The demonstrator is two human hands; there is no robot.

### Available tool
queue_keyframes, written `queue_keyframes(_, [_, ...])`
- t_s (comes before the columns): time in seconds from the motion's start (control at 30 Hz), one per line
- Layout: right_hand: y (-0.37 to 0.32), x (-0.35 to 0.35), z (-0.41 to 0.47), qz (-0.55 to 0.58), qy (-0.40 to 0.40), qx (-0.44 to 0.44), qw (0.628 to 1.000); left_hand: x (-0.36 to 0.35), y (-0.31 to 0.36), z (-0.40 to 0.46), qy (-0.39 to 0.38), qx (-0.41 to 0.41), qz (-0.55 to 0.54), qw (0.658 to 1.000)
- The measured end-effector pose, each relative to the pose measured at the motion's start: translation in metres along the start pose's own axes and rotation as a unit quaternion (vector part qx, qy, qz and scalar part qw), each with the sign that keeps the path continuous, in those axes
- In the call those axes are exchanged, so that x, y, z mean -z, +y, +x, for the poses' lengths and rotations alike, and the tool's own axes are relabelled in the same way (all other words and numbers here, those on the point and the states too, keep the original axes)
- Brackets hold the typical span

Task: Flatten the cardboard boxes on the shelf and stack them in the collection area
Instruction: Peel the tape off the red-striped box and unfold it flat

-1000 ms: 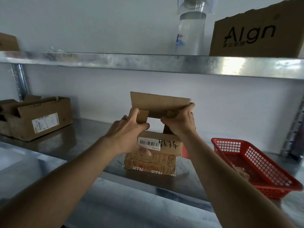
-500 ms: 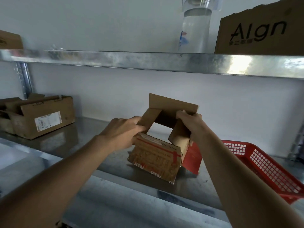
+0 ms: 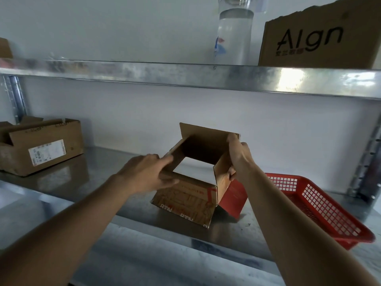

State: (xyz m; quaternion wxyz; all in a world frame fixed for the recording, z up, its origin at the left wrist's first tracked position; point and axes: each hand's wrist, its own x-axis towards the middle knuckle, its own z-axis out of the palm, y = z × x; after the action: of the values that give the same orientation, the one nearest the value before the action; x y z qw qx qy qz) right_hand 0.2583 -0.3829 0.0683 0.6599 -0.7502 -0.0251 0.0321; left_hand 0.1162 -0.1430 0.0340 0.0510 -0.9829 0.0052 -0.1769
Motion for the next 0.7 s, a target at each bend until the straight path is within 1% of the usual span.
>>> queue_keyframes(0.07, [0.003, 0.002, 0.0, 0.004, 0.008, 0.0, 1.0, 0.0, -0.004, 0.002, 0.067, 0.027, -0.015, 0.997])
queue_keyframes(0.17, [0.008, 0.002, -0.001, 0.006, 0.021, 0.018, 1.0, -0.004, -0.013, 0.002, 0.138, 0.076, -0.053, 0.986])
queue_keyframes(0.23, [0.01, 0.001, -0.004, -0.006, 0.034, 0.052, 0.998, -0.007, -0.021, 0.001, 0.208, 0.094, -0.104, 0.968])
queue_keyframes(0.3, [0.012, -0.001, -0.006, -0.019, 0.03, 0.091, 0.995, -0.008, -0.03, 0.002, 0.256, 0.104, -0.144, 0.95])
queue_keyframes(0.37, [0.018, -0.003, -0.012, -0.051, 0.007, 0.126, 0.991, -0.01, -0.037, 0.004, 0.265, 0.125, -0.169, 0.941])
queue_keyframes(0.43, [0.027, -0.003, -0.018, -0.111, -0.013, 0.16, 0.981, -0.01, -0.044, 0.004, 0.265, 0.136, -0.182, 0.937])
queue_keyframes(0.5, [0.038, 0.0, -0.019, -0.143, -0.022, 0.198, 0.969, -0.011, -0.049, 0.003, 0.265, 0.143, -0.186, 0.935])
queue_keyframes(0.6, [0.052, 0.0, -0.011, -0.114, -0.015, 0.259, 0.959, -0.013, -0.052, 0.001, 0.284, 0.147, -0.181, 0.93])
queue_keyframes(0.7, [0.058, -0.001, -0.004, -0.036, -0.014, 0.28, 0.959, -0.017, -0.053, -0.003, 0.338, 0.121, -0.18, 0.916])
